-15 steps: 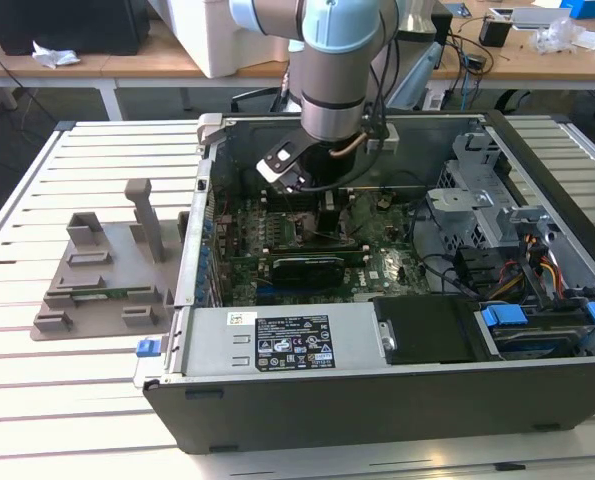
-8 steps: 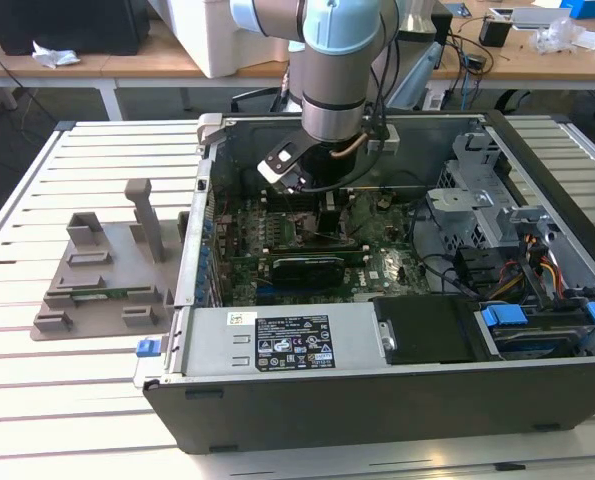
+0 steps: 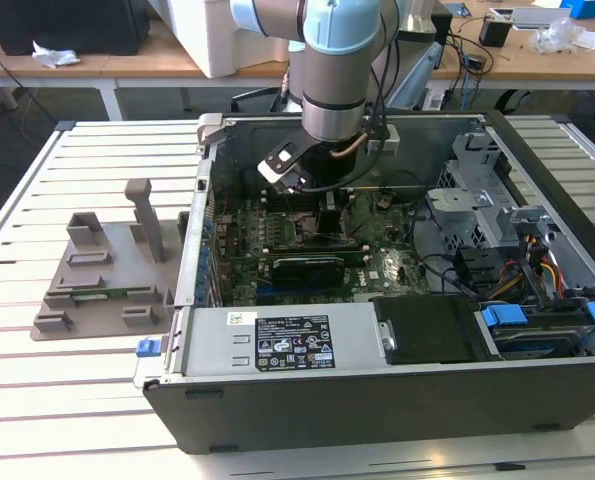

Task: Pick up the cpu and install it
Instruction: 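Place the cpu into insertion slot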

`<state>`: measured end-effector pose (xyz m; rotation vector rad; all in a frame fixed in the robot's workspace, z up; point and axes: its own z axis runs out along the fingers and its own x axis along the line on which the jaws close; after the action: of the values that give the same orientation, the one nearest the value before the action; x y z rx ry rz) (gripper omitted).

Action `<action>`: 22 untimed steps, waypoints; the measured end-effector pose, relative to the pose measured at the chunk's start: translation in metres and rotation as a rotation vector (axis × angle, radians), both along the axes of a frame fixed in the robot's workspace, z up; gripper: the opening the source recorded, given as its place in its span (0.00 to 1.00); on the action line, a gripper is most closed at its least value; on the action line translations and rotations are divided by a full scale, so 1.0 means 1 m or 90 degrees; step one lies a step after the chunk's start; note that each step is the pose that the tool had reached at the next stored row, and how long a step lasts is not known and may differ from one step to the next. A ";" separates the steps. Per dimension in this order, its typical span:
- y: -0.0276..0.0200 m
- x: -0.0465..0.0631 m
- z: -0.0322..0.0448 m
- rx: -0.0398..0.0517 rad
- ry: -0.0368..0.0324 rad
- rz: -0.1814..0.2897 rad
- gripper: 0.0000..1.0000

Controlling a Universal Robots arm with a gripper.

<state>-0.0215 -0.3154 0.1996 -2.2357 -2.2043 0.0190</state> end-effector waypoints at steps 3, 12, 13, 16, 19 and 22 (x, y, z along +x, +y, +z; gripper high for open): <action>0.0000 0.000 0.0007 0.0001 -0.0001 0.000 0.62; 0.0000 0.000 0.0010 0.0003 -0.0001 0.000 0.53; 0.0001 0.000 0.0028 0.0005 -0.0002 -0.002 0.53; 0.0000 0.000 0.0048 0.0002 -0.0001 -0.015 0.53; -0.0001 0.001 0.0039 0.0001 0.0011 -0.022 0.53; 0.0000 0.002 0.0023 0.0001 0.0015 -0.022 0.53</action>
<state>-0.0198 -0.3155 0.2019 -2.2717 -2.1641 0.0213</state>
